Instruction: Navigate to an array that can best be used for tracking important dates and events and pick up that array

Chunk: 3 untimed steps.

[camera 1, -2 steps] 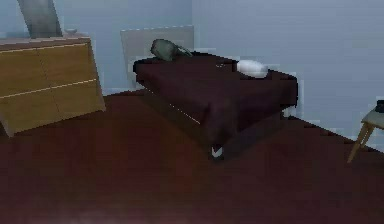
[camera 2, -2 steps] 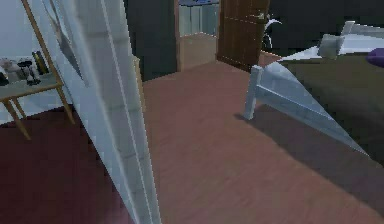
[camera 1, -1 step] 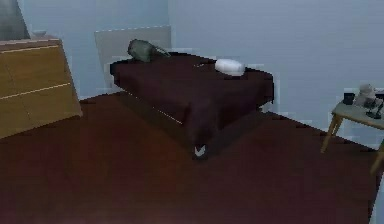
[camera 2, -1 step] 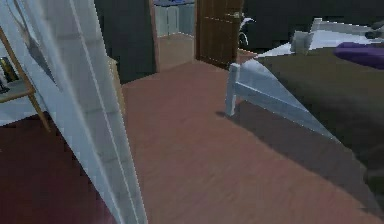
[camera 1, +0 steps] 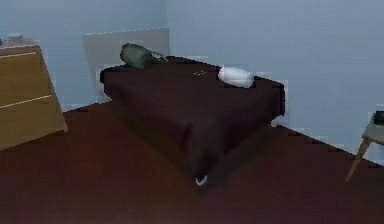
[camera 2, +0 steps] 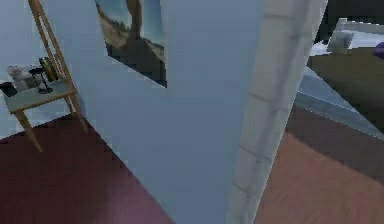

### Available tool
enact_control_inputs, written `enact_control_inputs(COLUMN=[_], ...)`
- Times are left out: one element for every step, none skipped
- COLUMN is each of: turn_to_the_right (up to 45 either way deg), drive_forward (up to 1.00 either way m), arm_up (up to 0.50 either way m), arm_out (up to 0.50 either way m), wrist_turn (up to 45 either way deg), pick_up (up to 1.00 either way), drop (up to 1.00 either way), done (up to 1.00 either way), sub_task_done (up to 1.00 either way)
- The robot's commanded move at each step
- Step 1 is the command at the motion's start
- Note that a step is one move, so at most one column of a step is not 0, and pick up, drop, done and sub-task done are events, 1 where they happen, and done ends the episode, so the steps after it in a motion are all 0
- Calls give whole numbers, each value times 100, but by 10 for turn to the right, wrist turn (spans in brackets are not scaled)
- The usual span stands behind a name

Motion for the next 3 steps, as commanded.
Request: enact_control_inputs(turn_to_the_right=[450, 60, 0], drive_forward=[0, 0, 100], arm_up=[0, 0, 0], arm_out=[0, 0, 0], wrist_turn=[0, 0, 0], pick_up=[0, 0, 0], drop=[0, 0, 0], done=[0, 0, 0], sub_task_done=[0, 0, 0])
